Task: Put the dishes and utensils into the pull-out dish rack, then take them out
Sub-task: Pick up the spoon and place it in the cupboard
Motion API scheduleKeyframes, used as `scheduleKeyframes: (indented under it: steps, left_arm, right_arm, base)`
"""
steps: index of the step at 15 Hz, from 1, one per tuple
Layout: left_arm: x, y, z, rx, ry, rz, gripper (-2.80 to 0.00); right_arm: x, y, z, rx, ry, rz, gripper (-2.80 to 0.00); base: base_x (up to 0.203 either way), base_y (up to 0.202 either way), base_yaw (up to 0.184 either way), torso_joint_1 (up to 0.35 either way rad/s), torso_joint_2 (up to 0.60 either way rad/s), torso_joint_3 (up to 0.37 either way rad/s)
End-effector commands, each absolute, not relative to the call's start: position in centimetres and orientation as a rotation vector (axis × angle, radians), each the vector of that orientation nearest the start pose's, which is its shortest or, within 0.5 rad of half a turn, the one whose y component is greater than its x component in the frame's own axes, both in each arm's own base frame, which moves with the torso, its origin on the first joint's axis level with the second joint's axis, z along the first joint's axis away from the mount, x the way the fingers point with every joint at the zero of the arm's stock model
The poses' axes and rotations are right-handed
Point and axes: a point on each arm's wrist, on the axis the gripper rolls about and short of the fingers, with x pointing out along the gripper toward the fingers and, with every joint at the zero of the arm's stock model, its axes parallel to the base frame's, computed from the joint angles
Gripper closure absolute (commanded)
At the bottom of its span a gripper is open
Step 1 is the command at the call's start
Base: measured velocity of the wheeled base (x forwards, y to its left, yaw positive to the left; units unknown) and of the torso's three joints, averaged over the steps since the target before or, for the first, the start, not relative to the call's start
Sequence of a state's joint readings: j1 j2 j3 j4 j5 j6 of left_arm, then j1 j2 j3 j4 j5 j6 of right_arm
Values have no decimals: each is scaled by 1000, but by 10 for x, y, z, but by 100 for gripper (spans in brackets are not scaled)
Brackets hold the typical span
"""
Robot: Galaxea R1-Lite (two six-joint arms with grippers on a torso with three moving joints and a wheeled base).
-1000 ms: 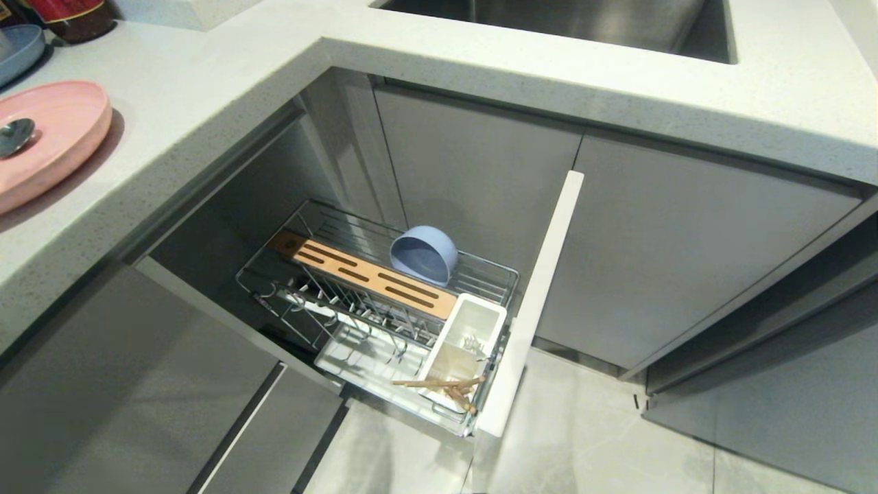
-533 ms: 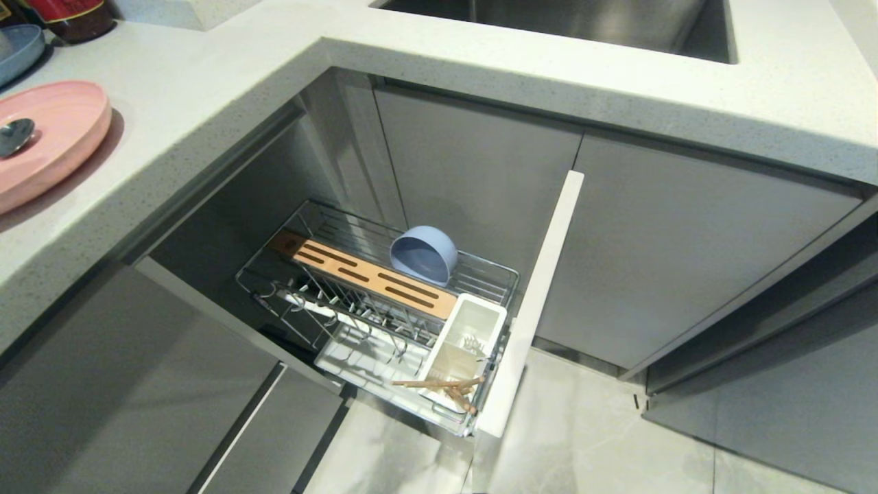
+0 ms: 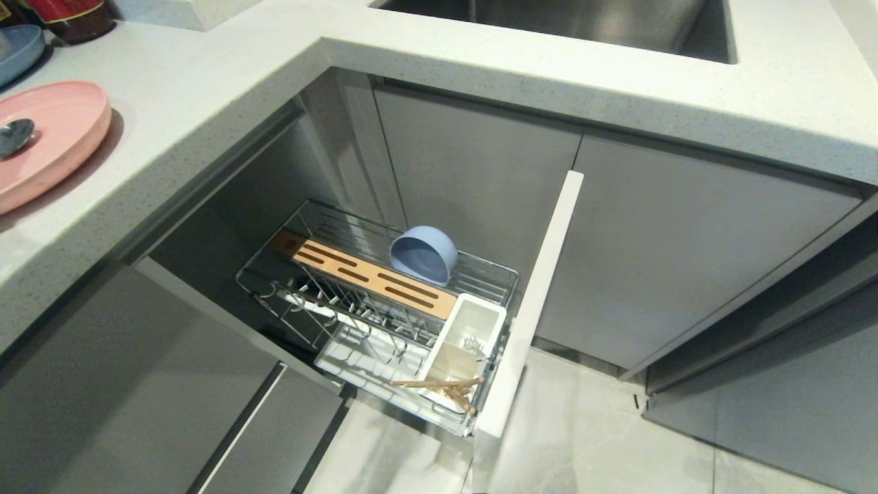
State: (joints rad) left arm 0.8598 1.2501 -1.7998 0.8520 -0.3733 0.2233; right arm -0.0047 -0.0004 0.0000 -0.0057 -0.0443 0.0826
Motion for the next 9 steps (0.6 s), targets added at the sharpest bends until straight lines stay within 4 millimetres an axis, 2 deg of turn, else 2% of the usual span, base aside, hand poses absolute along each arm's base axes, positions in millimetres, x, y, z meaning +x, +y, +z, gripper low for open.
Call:
scheduleKeyframes:
  steps: [1, 5, 9]
  left_arm:
    - [83, 98, 406, 38, 313, 383, 0]
    - [88, 131, 396, 102, 339, 288, 0]
    - [100, 145, 389, 112, 354, 227, 0]
  right_arm:
    - [-23, -1, 76, 83, -13, -49, 0]
    - [-23, -1, 76, 83, -13, -49, 0]
    - [-23, -1, 76, 83, -13, -49, 0]
  base:
    - [0, 0, 0, 0, 0, 0]
    - [0, 0, 0, 0, 0, 0]
    - [0, 0, 0, 0, 0, 0]
